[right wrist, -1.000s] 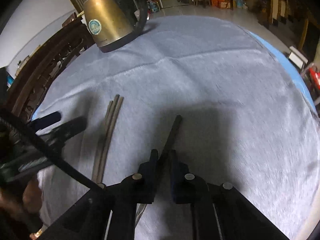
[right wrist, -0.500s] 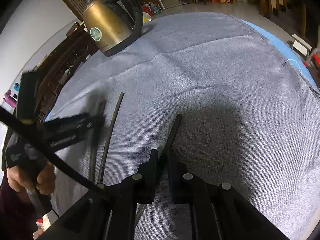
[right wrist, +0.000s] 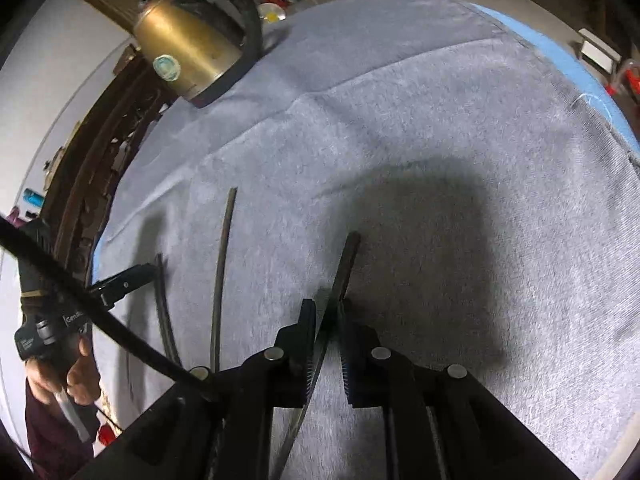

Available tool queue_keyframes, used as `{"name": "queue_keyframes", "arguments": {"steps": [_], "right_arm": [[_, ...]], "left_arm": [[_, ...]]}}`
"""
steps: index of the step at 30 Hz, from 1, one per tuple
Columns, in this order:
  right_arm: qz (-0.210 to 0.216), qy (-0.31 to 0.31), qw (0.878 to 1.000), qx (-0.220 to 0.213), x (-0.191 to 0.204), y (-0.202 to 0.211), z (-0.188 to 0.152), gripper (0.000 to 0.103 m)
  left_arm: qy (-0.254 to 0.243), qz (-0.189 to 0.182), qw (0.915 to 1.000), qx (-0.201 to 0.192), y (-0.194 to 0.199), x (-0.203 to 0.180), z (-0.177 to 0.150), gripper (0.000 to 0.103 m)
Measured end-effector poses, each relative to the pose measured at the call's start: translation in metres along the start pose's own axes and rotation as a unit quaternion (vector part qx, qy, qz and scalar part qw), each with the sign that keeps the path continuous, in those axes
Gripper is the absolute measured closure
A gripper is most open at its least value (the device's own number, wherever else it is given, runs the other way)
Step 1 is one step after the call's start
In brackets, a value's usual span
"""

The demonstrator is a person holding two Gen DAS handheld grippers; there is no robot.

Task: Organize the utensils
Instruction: 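Grasp a dark chopstick with the left tool while the right tool holds its chopstick, then lift the chopsticks and carry both tools over the metal cup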

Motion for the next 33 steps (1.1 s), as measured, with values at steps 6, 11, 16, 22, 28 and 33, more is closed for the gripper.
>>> {"name": "queue_keyframes", "arguments": {"steps": [6,11,16,22,28,33], "right_arm": [[-0.025,0.026,0.999,-0.009,0.009,-0.004,0.003,0.093],[-0.028,0.039,0.999,-0.021,0.014,0.001,0.0,0.096],[-0.002,0.047,0.997,-0.059,0.019,0.026,-0.005,0.103],[-0.003,0.048,0.997,-0.068,0.017,0.042,-0.006,0.103],[-0.01,-0.015,0.999,-0.035,-0.002,0.034,0.001,0.097],[-0.017,-0.018,1.0,-0.01,-0.004,0.026,0.012,0.075]], "left_arm": [[-0.002,0.034,0.9994,-0.009,0.0,-0.004,-0.002,0.085],[0.007,0.024,0.9991,-0.036,0.015,0.004,-0.01,0.097],[0.001,0.003,0.9972,-0.075,0.05,0.009,-0.01,0.097],[0.001,-0.006,0.9955,-0.094,0.072,0.018,-0.01,0.097],[0.012,-0.01,0.9937,-0.111,0.087,0.027,-0.014,0.097],[0.01,-0.029,0.9892,-0.143,0.114,0.025,-0.014,0.097]]}}
Point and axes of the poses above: each gripper's, at about its wrist camera, not at the fingertips, and y roughly against the way its jaws point, x to its left, z to its top, the point moved 1 cm from there along -y, roughly the way its jaws point, and after that the axes turned 14 degrees about -x, right-handed, at the moved point
